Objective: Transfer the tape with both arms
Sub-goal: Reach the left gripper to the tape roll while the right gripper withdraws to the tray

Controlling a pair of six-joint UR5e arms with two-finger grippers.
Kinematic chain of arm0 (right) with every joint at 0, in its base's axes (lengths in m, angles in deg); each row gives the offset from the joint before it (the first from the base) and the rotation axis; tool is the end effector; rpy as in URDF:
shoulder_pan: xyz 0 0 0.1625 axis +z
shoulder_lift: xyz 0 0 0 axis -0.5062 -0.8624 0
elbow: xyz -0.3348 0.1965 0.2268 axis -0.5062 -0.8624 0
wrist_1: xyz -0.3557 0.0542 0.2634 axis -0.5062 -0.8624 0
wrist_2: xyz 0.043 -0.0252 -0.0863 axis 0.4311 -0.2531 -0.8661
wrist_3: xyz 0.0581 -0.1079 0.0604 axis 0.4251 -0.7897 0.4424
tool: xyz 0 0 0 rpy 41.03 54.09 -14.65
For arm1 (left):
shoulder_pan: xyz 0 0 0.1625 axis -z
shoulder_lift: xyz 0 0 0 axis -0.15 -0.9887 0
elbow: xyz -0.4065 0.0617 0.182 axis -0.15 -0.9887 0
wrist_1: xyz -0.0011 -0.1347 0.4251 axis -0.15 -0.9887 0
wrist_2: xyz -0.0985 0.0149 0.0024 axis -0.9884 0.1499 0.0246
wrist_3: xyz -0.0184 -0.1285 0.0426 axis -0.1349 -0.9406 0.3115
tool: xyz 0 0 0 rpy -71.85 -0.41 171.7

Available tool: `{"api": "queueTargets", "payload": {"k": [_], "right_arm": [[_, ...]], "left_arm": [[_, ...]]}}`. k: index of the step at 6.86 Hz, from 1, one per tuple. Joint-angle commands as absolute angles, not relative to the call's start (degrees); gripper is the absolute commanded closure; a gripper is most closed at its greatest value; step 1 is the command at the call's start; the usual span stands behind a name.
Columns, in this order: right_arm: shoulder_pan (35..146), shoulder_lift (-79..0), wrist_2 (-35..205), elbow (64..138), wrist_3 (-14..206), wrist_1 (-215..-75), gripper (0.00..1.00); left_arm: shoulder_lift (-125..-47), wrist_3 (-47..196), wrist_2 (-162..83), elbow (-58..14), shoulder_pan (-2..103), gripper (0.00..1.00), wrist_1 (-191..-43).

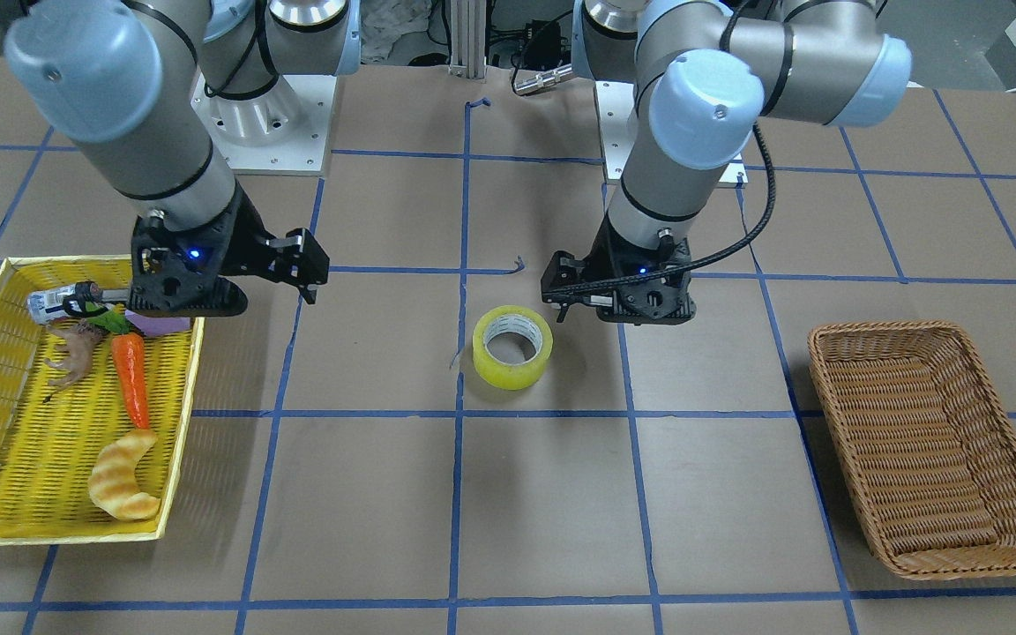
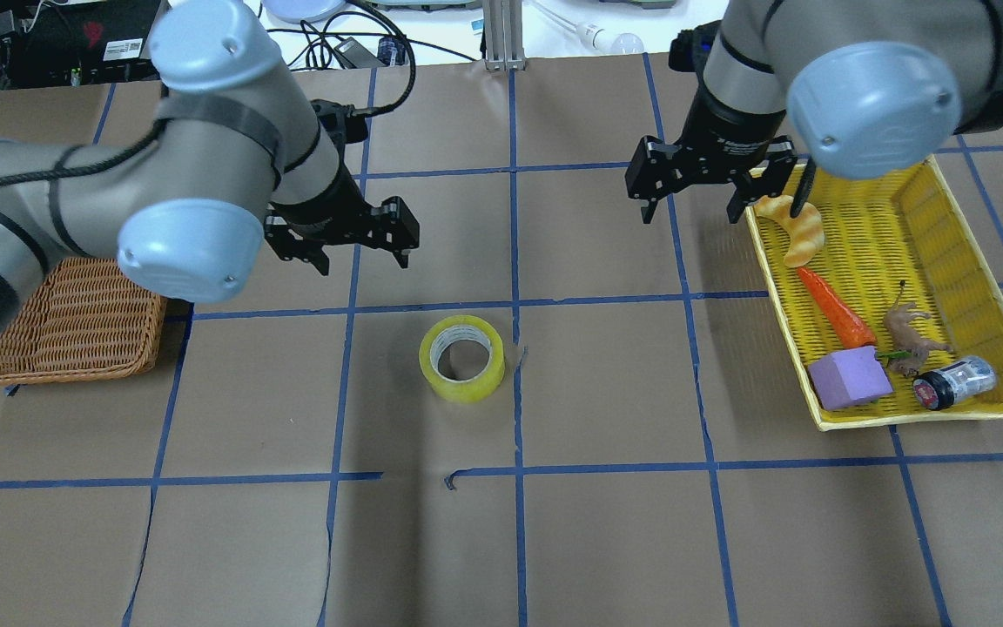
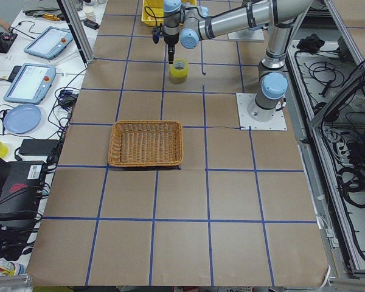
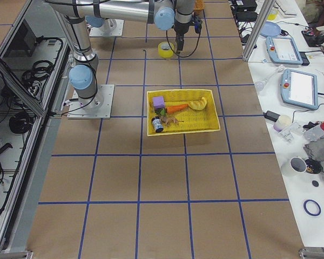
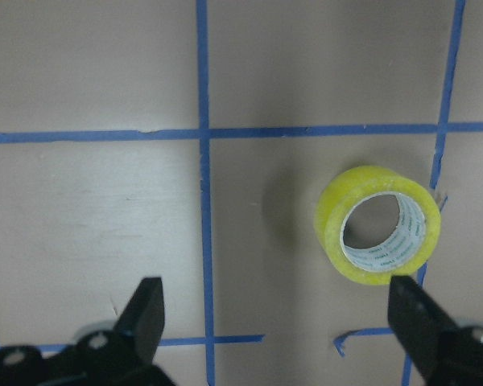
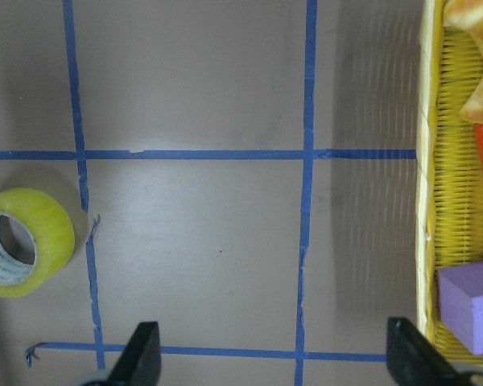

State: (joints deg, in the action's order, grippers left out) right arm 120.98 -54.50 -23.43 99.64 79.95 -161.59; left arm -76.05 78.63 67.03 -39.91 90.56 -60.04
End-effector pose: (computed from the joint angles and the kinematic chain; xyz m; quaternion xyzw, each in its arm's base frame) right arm 0.1491 -0.5529 0.4170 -0.0010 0.9988 0.0312 0.0376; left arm -0.2319 -0.5268 0.2707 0.0089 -0.9988 0.0151 0.0452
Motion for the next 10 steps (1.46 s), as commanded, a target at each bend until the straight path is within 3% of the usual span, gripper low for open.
{"api": "queueTargets", "payload": {"k": [1, 5, 7, 8, 9, 10], "right_arm": [[120.2, -55.7, -23.5, 99.8, 79.6, -160.9, 0.0], [120.1, -55.8, -32.1, 99.8, 79.5, -159.9, 0.0], [120.2, -56.6, -31.8, 99.8, 79.5, -159.9, 0.0], [120.2, -56.5, -29.5, 99.8, 79.5, -160.4, 0.0], [120.2, -56.5, -29.1, 99.8, 79.5, -160.8, 0.0], [120.1, -56.5, -29.0, 99.8, 79.5, -160.9, 0.0]], "left_arm": [[-79.9, 78.2, 62.9, -44.2, 91.1, 0.0, -56.3], [-84.3, 78.3, 62.3, -46.6, 91.2, 0.03, -55.4], [-86.2, 79.6, 62.4, -46.3, 91.1, 0.19, -49.7], [-86.5, 79.2, 62.4, -45.9, 91.0, 0.69, -49.7], [-86.4, 79.7, 62.6, -45.1, 91.0, 0.96, -50.1], [-86.4, 79.9, 62.4, -45.0, 91.0, 1.0, -51.1]]}}
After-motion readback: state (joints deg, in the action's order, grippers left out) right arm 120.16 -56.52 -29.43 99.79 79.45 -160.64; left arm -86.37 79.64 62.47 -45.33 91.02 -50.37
